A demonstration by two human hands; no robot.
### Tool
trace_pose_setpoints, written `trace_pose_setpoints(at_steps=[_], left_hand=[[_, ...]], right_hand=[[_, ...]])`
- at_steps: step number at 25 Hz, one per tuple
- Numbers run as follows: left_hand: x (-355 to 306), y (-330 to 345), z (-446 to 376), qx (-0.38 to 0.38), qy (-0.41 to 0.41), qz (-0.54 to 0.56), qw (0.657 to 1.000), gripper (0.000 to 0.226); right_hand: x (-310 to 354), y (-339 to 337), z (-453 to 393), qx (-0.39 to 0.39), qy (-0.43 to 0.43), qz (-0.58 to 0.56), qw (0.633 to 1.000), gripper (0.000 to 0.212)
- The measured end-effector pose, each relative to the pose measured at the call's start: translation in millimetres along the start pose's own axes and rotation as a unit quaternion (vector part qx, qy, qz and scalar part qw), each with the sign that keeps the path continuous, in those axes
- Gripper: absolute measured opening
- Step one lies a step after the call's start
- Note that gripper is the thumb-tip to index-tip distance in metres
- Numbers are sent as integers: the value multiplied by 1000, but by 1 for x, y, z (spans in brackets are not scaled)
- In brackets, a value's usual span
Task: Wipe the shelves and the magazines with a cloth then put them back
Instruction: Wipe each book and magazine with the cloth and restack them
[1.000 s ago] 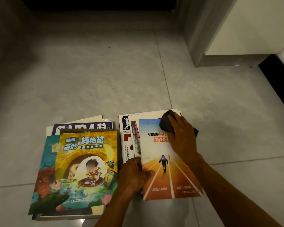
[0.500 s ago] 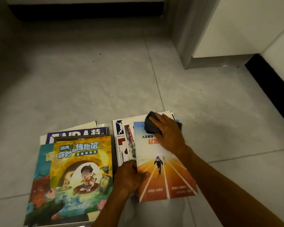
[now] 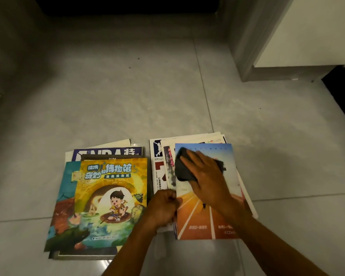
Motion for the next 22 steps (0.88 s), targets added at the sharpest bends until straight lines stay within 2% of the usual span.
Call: trace_pose_setpoints(at_steps=[2, 4, 6, 7, 8, 10, 11, 12, 13, 15, 16, 17, 20, 22], left_hand=[[-1, -5, -2, 17, -4, 5, 1000, 17], [-2, -7, -4, 30, 5, -7, 1000, 15], [-3, -6, -3, 42, 11, -14, 999, 16], [-3, -5, -3, 42, 9, -17, 999, 17], [-4, -5, -2, 36, 5, -23, 999, 18], [-6, -4, 1, 19, 4, -32, 999, 22], [-6, -4, 1, 16, 6, -32, 999, 23], [-6, -3, 1, 14, 6, -29, 999, 23], [-7, -2, 2, 12, 6, -22, 1000, 22], [-7, -1, 5, 6, 4, -8, 1000, 20], [-7, -2, 6, 3, 4, -1, 1000, 20], [-6, -1, 7, 3, 8, 4, 1000, 19], [-6, 0, 9, 0, 16, 19, 1000, 19], [-5, -1, 9, -2, 19, 24, 1000, 19]], right_hand=[[22, 10, 65, 7, -38, 29, 999, 67], [41, 17, 118, 23, -124, 46, 991, 57], [38, 13, 138, 20, -220, 84, 972, 46], [29, 6, 137, 27, -222, 79, 972, 44], [17, 0, 131, 29, -179, 54, 982, 46], [-4, -10, 107, -18, 33, 17, 999, 61], [-4, -11, 91, -41, 125, 15, 991, 70], [5, -8, 71, -42, 159, 17, 986, 79], [17, -2, 49, -28, 123, 18, 992, 84], [20, -1, 12, 7, -12, 2, 1000, 80], [6, -7, -3, 11, -32, 7, 999, 75], [-16, -14, -12, 4, -5, 11, 1000, 71], [-80, -26, -8, -21, 154, -21, 988, 65], [-87, -24, 9, -33, 163, -30, 986, 61]])
Point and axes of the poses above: each hand's wrist, its own z-axis away from the middle knuckle, its own y-axis out of the palm, x = y × z, the point moved 4 cm from there along -z, towards the middle knuckle, and after that the axes turned 13 degrees about -y, right-handed, at the moved point
